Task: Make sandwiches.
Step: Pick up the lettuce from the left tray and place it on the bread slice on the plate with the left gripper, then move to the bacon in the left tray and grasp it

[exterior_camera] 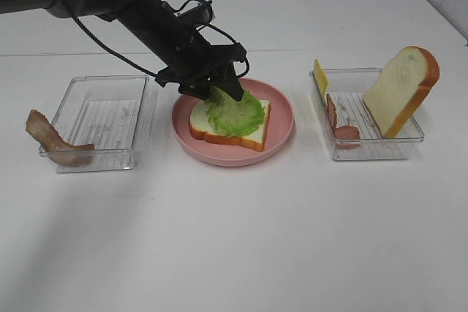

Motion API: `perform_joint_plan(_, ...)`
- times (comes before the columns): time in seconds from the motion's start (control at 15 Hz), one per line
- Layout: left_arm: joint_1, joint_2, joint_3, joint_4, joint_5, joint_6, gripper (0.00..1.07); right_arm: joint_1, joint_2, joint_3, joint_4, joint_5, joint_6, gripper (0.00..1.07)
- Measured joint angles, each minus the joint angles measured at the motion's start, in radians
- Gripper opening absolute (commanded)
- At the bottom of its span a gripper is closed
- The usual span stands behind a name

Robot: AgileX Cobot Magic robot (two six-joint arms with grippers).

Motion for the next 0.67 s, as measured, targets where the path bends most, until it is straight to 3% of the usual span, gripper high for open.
perform_joint_plan(0.13, 0.0, 0.0, 0.0, 0.025, 0.0, 0.0, 0.82, 0.0, 0.0, 0.0, 0.0, 0.0, 0.0, 0.78)
perform_joint_plan(0.33, 0.0, -0.027, 0.0, 0.13, 0.002, -0.025, 0.83, 0.0, 0.0, 0.0, 0.0, 0.0, 0.0, 0.78)
perform_joint_plan(0.67, 0.001, -0.168, -0.015, 0.42, 0.063, -0.163, 0.82, 0.0, 0.0, 0.0, 0.0, 0.0, 0.0, 0.78)
